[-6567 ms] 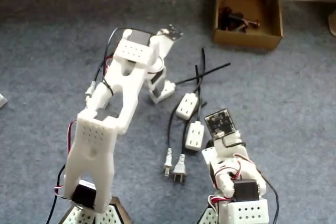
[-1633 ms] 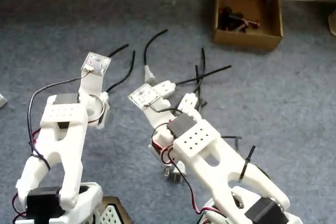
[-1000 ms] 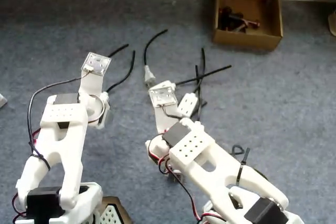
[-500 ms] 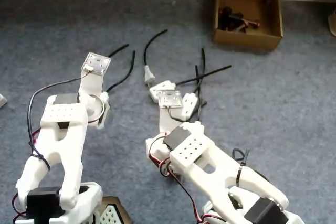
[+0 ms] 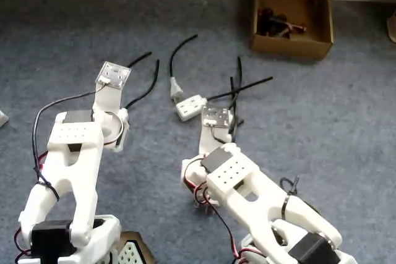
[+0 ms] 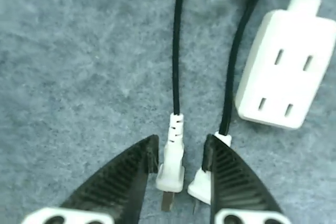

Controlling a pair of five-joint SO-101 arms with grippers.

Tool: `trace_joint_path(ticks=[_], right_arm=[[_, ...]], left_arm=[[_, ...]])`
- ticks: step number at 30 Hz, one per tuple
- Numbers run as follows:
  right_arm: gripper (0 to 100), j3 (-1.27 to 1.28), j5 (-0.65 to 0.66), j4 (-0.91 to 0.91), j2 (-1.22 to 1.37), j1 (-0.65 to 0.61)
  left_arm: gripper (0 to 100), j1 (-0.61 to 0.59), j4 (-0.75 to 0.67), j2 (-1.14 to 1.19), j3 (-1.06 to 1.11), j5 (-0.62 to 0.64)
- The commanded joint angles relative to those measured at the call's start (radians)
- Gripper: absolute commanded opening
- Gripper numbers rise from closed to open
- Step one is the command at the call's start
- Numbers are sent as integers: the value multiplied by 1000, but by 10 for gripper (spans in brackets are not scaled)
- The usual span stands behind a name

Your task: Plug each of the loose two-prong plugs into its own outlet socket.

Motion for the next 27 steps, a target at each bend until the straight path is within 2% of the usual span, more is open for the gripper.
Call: trace_joint_path(ticks=[1, 16, 22, 27], right_arm=[[142, 10, -18, -31, -38, 25], [142, 16, -18, -35, -36, -30], [142, 13, -18, -36, -36, -48], [142, 31, -18, -87, -36, -47]], left_arm=[[213, -15, -12, -45, -12, 12], [213, -25, -12, -51, -21, 12], [213, -47, 37, -183, -81, 12], [213, -28, 18, -254, -10, 12]])
